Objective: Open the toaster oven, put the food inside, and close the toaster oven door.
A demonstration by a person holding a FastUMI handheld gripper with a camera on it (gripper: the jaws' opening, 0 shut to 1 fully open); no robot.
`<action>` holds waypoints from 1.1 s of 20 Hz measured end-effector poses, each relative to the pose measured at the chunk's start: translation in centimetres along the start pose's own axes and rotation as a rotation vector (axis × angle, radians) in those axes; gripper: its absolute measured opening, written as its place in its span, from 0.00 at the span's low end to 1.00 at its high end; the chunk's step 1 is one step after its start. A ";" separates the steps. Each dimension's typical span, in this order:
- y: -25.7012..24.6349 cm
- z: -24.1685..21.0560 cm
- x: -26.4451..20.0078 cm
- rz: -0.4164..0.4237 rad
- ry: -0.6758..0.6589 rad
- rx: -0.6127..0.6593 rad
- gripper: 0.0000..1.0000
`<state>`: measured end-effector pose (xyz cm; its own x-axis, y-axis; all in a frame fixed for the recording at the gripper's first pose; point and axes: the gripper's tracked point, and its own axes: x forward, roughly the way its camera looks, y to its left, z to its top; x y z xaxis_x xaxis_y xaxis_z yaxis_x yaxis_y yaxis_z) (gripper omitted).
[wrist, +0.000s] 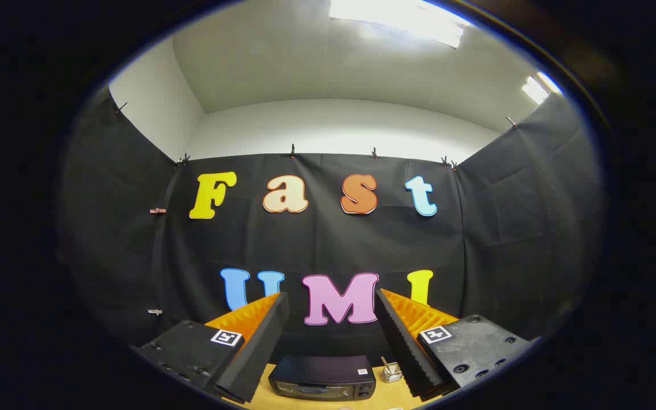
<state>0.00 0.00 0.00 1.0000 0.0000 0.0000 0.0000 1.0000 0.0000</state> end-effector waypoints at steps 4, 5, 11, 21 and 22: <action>0.0 -0.2 0.0 -0.002 -0.003 0.000 0.97; 0.0 -0.4 0.0 -0.002 0.001 -0.003 0.97; 0.3 -0.8 0.4 -0.001 0.013 -0.010 0.97; 0.0 -1.2 0.9 -0.009 0.027 -0.028 0.97; 0.1 -1.2 1.0 -0.005 0.028 -0.027 0.97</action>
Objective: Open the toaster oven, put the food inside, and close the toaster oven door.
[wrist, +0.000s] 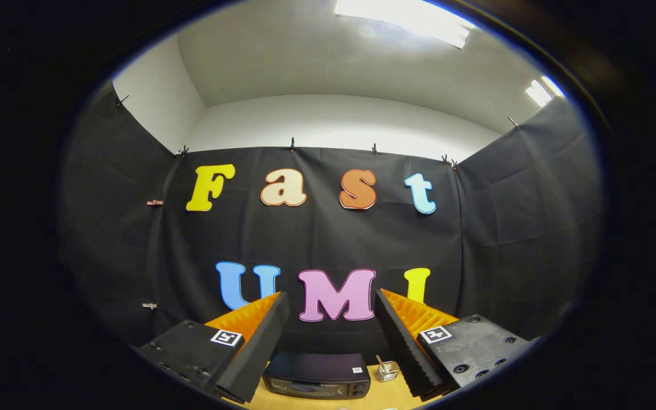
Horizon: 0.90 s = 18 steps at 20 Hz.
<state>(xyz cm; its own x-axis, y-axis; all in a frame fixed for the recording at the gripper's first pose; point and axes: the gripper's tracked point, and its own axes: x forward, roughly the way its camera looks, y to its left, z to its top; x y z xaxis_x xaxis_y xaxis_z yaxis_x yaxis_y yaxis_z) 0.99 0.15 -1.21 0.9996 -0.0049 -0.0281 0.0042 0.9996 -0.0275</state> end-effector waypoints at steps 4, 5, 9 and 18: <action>0.1 0.0 0.4 0.002 -0.001 0.003 0.97; 0.0 -0.2 0.6 0.002 -0.001 0.004 0.97; 0.6 -1.1 1.6 0.018 0.010 0.003 0.97; 2.4 -8.9 8.4 0.097 0.100 0.009 0.97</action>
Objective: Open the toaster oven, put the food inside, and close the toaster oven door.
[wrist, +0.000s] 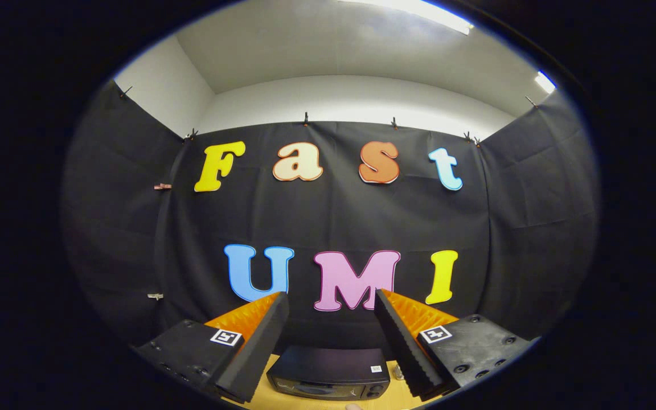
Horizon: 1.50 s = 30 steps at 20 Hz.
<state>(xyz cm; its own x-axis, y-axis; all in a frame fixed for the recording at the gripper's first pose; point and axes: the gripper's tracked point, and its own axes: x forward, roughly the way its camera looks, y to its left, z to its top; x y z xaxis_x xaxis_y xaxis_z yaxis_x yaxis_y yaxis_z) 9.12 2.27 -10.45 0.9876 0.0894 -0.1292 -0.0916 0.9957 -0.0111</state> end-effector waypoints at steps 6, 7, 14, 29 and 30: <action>-0.3 -8.7 4.9 0.039 0.095 -0.036 0.97; -0.2 -10.4 5.5 0.049 0.112 -0.027 0.97; -0.2 -22.9 7.1 0.016 0.249 0.060 0.98; 0.8 -42.8 4.8 -0.082 0.590 0.055 0.99; 0.7 -42.6 4.8 -0.092 0.566 0.053 0.99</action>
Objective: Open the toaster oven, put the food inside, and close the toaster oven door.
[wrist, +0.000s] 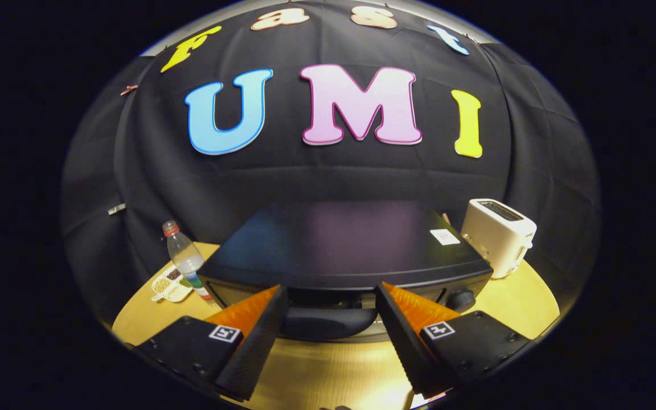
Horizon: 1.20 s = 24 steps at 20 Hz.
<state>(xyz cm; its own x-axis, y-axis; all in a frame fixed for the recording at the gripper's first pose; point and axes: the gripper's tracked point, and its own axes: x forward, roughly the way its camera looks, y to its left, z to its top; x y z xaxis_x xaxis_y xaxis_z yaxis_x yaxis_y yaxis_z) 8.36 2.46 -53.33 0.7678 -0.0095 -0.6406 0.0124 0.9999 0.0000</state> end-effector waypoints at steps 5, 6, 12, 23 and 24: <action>0.0 -0.4 0.1 -0.016 0.025 0.011 1.00; 0.1 -0.6 -0.3 -0.017 0.038 0.014 1.00; 0.2 -4.2 -4.0 -0.011 0.162 0.007 1.00; -1.1 -13.1 -10.1 0.046 0.454 0.055 0.96; -1.4 -12.9 -10.3 0.048 0.452 0.051 0.96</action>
<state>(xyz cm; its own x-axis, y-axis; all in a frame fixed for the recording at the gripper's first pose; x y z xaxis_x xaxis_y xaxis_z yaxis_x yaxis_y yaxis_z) -7.85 1.28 -56.59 0.4122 0.0523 -0.9096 0.0243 0.9974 0.0684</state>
